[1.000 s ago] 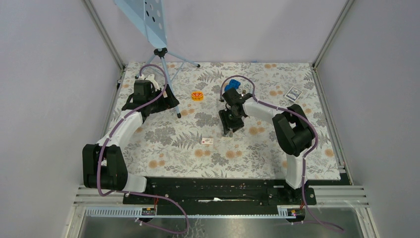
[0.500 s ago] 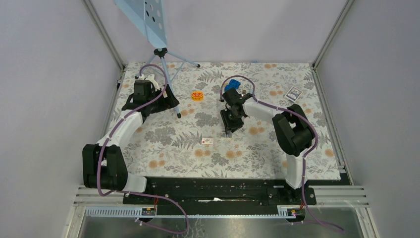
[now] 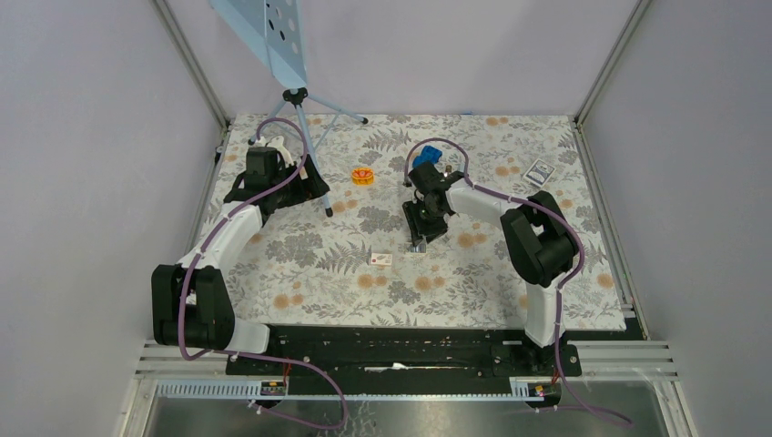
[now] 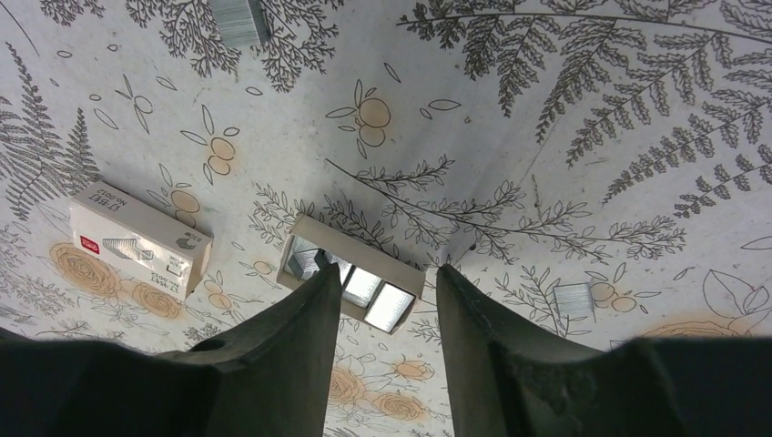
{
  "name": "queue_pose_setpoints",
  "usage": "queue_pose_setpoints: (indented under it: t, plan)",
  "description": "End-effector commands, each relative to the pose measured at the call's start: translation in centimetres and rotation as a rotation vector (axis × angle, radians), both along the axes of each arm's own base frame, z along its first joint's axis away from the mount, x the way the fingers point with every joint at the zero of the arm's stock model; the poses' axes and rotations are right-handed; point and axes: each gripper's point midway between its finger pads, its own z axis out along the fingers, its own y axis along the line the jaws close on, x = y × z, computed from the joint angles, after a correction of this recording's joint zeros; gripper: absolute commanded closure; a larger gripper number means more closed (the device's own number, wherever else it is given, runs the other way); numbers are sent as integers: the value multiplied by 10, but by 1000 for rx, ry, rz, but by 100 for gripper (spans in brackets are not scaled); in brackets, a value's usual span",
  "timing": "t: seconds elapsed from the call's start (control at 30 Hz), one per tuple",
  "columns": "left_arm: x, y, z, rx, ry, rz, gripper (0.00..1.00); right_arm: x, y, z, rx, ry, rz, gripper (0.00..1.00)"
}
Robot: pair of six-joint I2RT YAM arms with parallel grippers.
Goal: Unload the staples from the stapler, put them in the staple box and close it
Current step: Adjust the staple in the staple box.
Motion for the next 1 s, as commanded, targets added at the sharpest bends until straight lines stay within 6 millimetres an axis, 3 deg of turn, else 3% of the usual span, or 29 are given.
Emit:
queue_pose_setpoints:
  t: [0.0,0.5,0.73,0.97]
  plan:
    - [6,-2,18,-17,-70,-3,12,2,10,20,41,-42,10,49]
    - [6,-3,21,-24,-80,-7,12,19,13,42,59,-130,-13,41]
    - [6,-4,23,-26,-84,-8,12,26,31,39,81,-118,23,59]
    - [6,-4,24,-27,-87,-8,12,22,49,24,88,-84,67,62]
